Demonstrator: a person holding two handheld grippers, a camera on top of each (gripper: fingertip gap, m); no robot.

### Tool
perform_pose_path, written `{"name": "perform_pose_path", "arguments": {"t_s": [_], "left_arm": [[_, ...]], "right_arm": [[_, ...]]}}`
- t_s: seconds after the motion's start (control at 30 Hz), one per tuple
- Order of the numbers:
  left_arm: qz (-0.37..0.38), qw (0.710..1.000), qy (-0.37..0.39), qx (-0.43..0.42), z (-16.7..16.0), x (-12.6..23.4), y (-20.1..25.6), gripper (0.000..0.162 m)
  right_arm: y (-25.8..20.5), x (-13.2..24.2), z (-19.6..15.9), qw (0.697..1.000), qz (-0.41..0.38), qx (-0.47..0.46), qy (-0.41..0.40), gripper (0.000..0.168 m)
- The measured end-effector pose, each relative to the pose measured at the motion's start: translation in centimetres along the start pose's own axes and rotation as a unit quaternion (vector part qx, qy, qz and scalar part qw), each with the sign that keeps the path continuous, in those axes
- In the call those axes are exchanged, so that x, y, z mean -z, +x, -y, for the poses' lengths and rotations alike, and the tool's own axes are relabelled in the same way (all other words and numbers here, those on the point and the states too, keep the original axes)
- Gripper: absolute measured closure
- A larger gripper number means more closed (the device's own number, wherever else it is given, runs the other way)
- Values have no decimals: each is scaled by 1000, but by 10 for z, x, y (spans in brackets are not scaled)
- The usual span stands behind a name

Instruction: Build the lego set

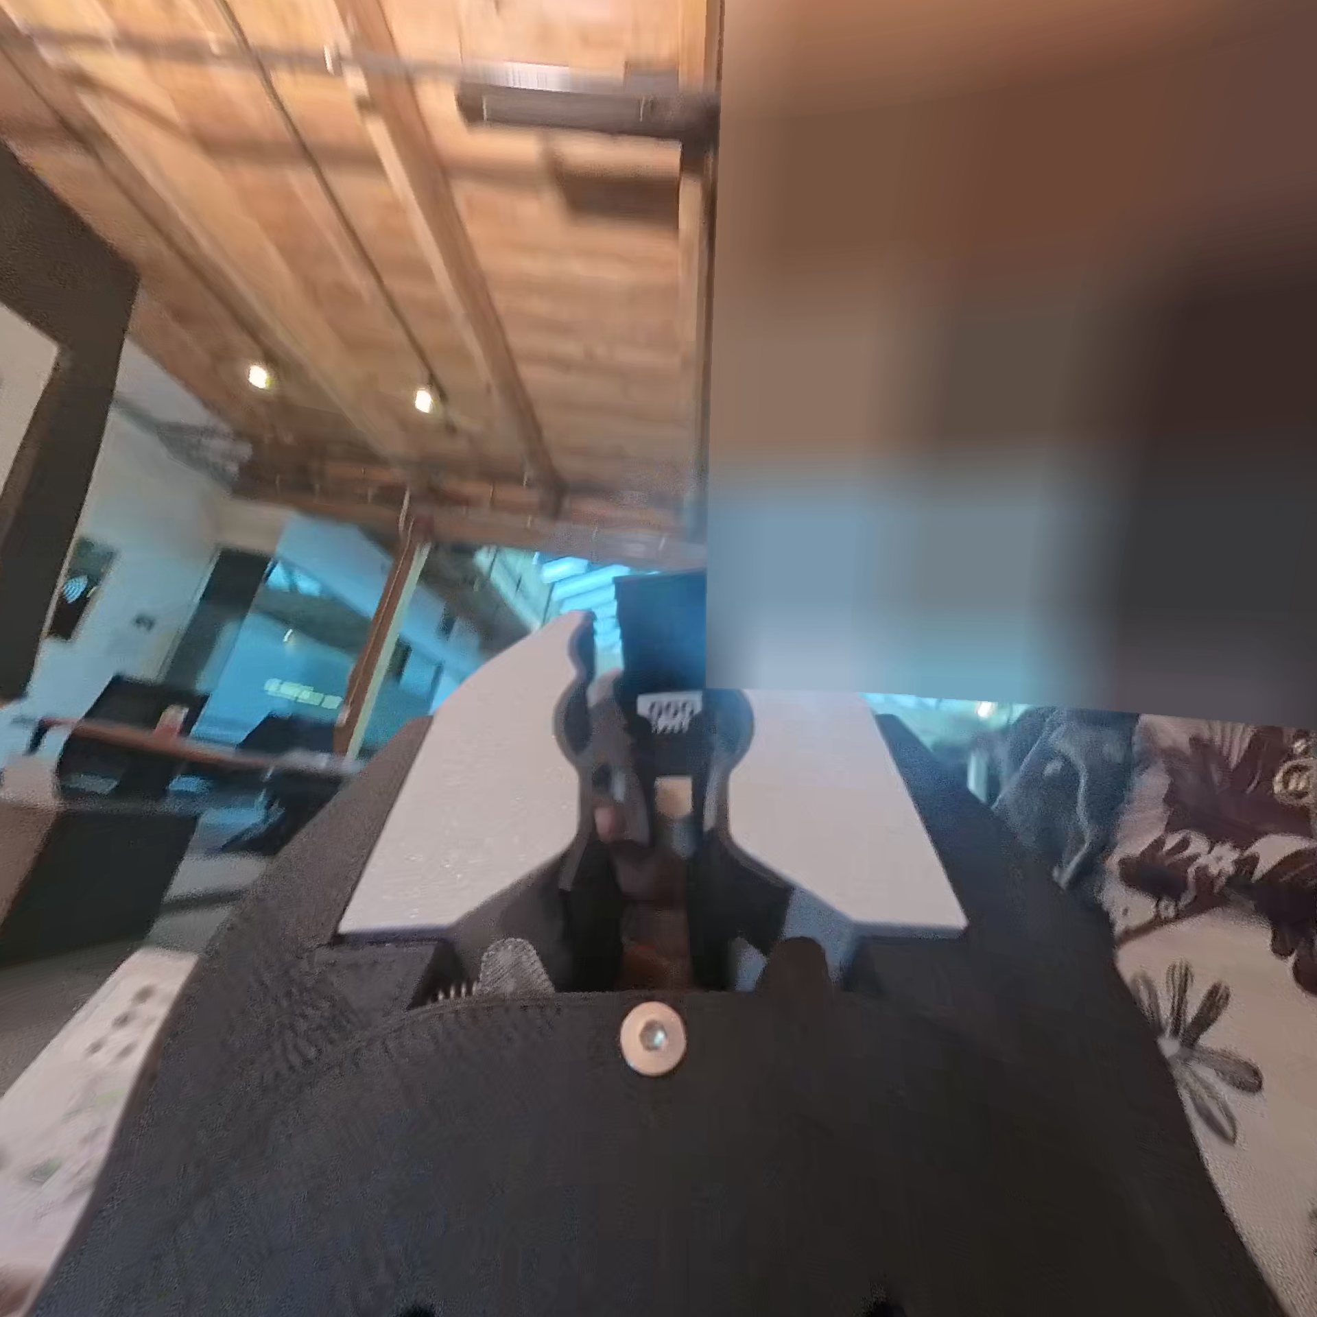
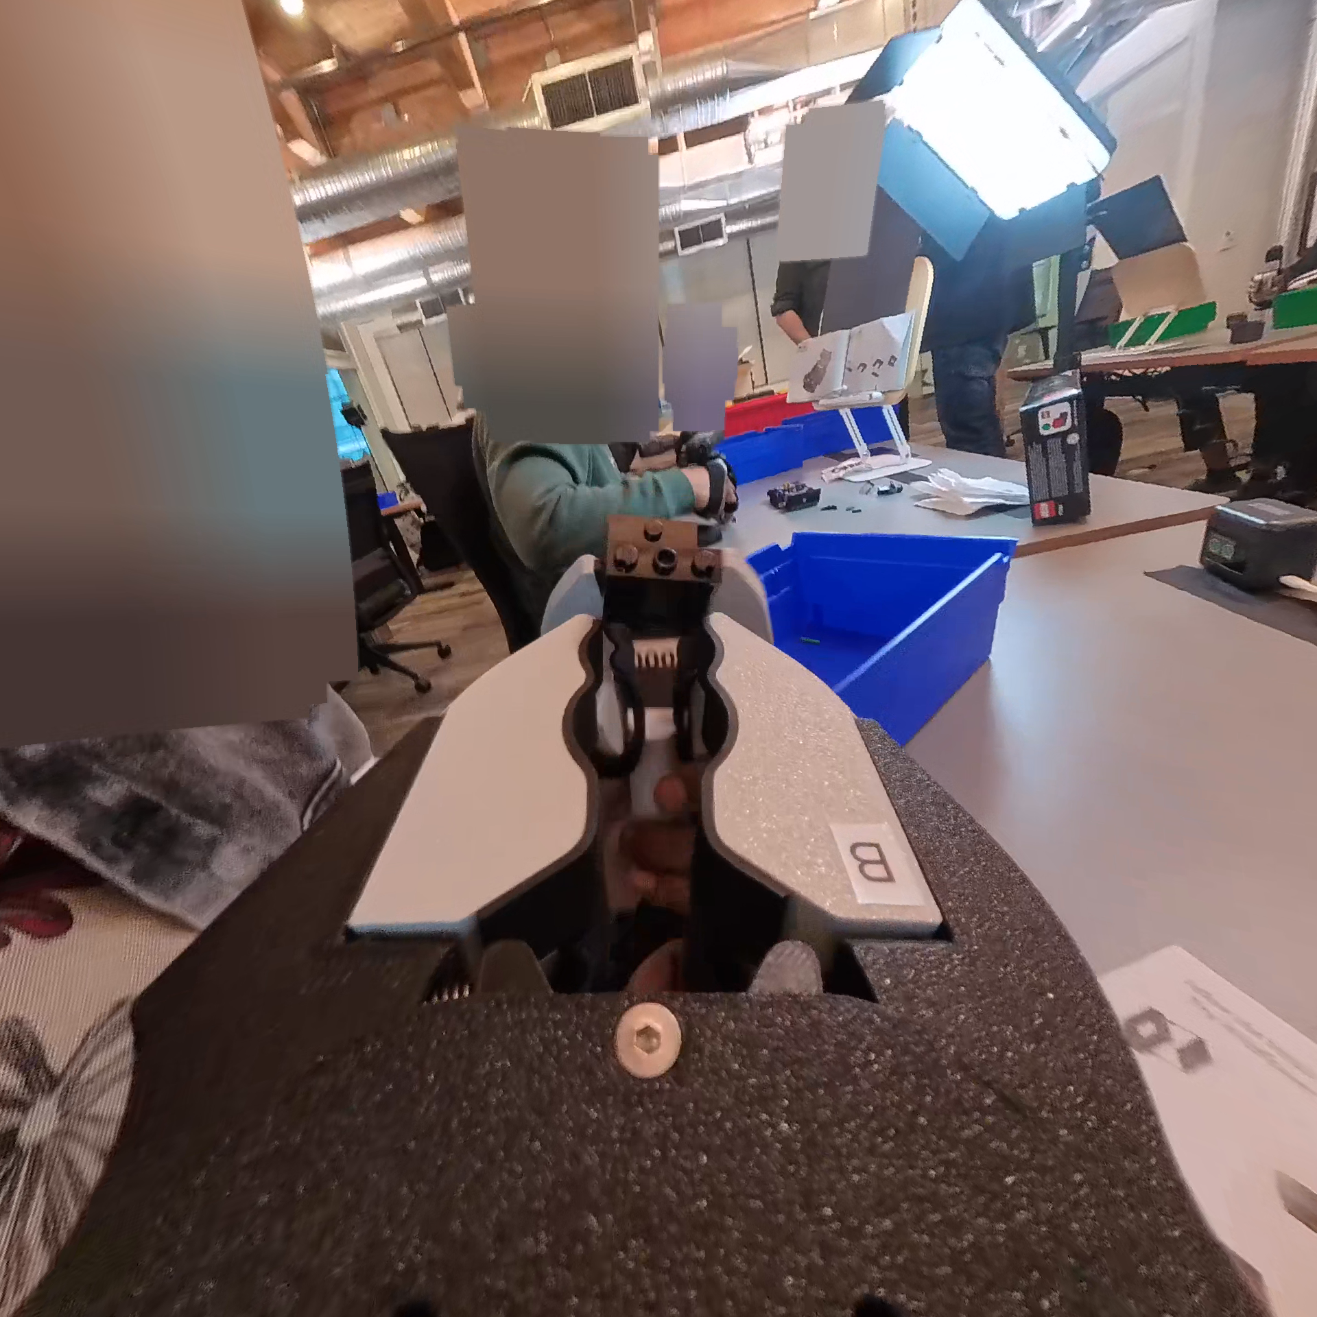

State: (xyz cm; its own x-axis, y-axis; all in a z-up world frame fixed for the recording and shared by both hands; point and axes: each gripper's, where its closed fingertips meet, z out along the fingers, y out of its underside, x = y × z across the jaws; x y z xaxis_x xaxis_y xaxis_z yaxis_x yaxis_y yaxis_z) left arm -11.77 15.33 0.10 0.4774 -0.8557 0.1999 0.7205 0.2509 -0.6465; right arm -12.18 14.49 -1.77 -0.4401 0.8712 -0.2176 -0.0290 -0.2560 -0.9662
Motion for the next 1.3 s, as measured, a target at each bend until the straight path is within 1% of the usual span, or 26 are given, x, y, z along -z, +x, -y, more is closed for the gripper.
{"name": "perform_pose_path", "arguments": {"t_s": [0.07,0.1,0.17,0.23,0.27,0.37,0.43,0.5,0.57,0.63,0.7,0.8,0.9,1.2,1.3], "left_arm": [[22,996,-80,-38,-8,3,-6,108],[26,989,-130,-61,-14,5,-8,105],[14,965,-243,-98,-31,13,-7,105],[12,931,-348,-111,-50,23,-10,105],[7,914,-389,-117,-59,26,-9,105],[-20,875,-466,-128,-84,32,-2,106],[-34,853,-504,-134,-101,36,2,109],[-47,848,-510,-135,-111,36,4,119],[-56,865,-486,-116,-113,29,9,127],[-52,875,-474,-91,-113,27,9,126],[-45,872,-480,-85,-115,29,6,127],[-39,872,-481,-86,-116,31,3,133],[-32,869,-485,-91,-118,34,0,133],[-30,879,-472,-62,-116,34,0,135],[-25,881,-469,-55,-116,34,-1,132]], "right_arm": [[2,12,-7,999,-6,21,-33,144],[3,19,-11,998,-11,39,-52,144],[5,33,-20,992,-16,79,-92,144],[5,48,-33,984,-15,106,-145,144],[5,54,-40,978,-12,119,-172,144],[4,70,-56,959,-12,148,-243,144],[3,77,-61,951,-8,158,-267,144],[3,80,-62,948,-2,155,-278,144],[3,82,-63,948,4,149,-282,144],[6,83,-66,947,5,148,-286,144],[8,84,-69,945,7,148,-291,144],[8,83,-72,944,15,140,-297,144],[10,82,-71,945,15,141,-294,144],[11,80,-71,949,19,138,-283,144],[11,80,-71,949,18,140,-281,144]]}}
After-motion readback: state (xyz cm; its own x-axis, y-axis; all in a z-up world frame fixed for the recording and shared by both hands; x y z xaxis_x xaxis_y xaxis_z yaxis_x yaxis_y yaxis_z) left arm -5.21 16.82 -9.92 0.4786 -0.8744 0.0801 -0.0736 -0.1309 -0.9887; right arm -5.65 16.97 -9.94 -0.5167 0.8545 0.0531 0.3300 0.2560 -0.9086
